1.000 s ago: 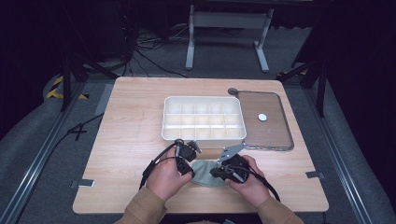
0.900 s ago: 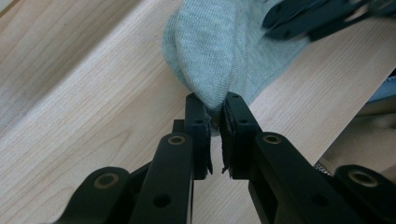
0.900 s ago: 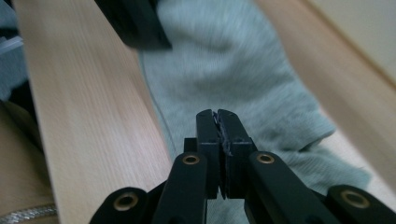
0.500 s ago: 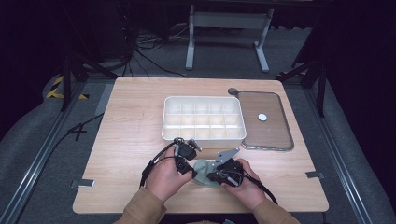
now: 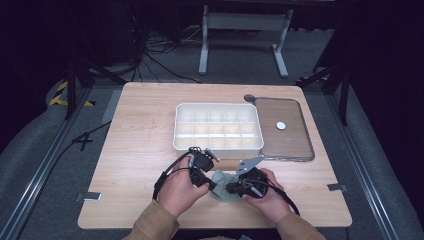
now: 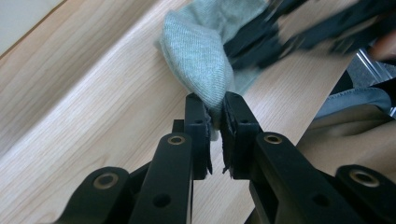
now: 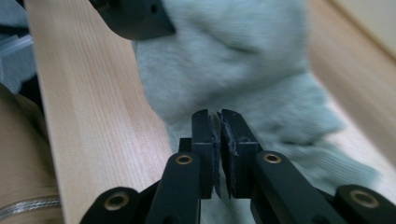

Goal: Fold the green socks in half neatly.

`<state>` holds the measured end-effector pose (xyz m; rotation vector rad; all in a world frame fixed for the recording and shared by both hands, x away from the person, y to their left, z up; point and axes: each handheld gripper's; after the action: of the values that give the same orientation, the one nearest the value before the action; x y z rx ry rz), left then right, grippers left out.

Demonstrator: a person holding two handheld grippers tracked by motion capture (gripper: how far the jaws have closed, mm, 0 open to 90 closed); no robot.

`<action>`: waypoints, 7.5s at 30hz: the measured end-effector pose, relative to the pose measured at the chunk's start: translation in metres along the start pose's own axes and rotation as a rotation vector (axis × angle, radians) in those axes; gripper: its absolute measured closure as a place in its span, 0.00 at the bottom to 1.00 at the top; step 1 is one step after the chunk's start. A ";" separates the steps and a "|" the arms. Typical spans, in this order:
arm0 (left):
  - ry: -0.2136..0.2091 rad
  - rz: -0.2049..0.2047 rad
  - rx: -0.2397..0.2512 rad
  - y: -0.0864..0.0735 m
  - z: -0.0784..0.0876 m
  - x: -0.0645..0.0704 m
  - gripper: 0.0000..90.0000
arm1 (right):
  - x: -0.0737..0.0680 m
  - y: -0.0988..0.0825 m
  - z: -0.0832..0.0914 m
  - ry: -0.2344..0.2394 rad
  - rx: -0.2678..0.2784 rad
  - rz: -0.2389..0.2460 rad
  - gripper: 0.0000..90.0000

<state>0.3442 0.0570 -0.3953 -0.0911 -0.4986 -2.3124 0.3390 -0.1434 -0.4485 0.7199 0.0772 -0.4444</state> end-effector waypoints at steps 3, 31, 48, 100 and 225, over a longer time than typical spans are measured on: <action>0.004 0.012 -0.003 -0.002 0.003 -0.003 0.91 | 0.006 -0.005 0.014 -0.043 0.006 -0.031 0.95; -0.083 -0.122 0.037 0.028 -0.029 0.027 0.90 | 0.023 -0.025 0.007 -0.003 0.010 -0.082 0.96; -0.198 -0.149 0.148 0.012 -0.002 0.010 0.67 | 0.020 -0.018 0.067 -0.164 0.094 -0.043 0.92; 0.030 -0.169 0.218 0.015 -0.058 0.002 1.00 | 0.008 -0.014 0.017 -0.043 0.016 -0.026 0.98; 0.049 -0.495 0.314 -0.008 -0.055 0.012 0.76 | 0.014 -0.017 0.011 0.008 -0.032 -0.021 0.95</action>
<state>0.3348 0.0333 -0.4466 0.2691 -0.9361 -2.6665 0.3434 -0.1673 -0.4539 0.6898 0.0991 -0.4591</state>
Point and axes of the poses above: each handheld gripper's, and its own axes: z roughly backward along the jaws, y roughly out of its top, x roughly to its right, and after that the axes turned 5 degrees about y, right-handed
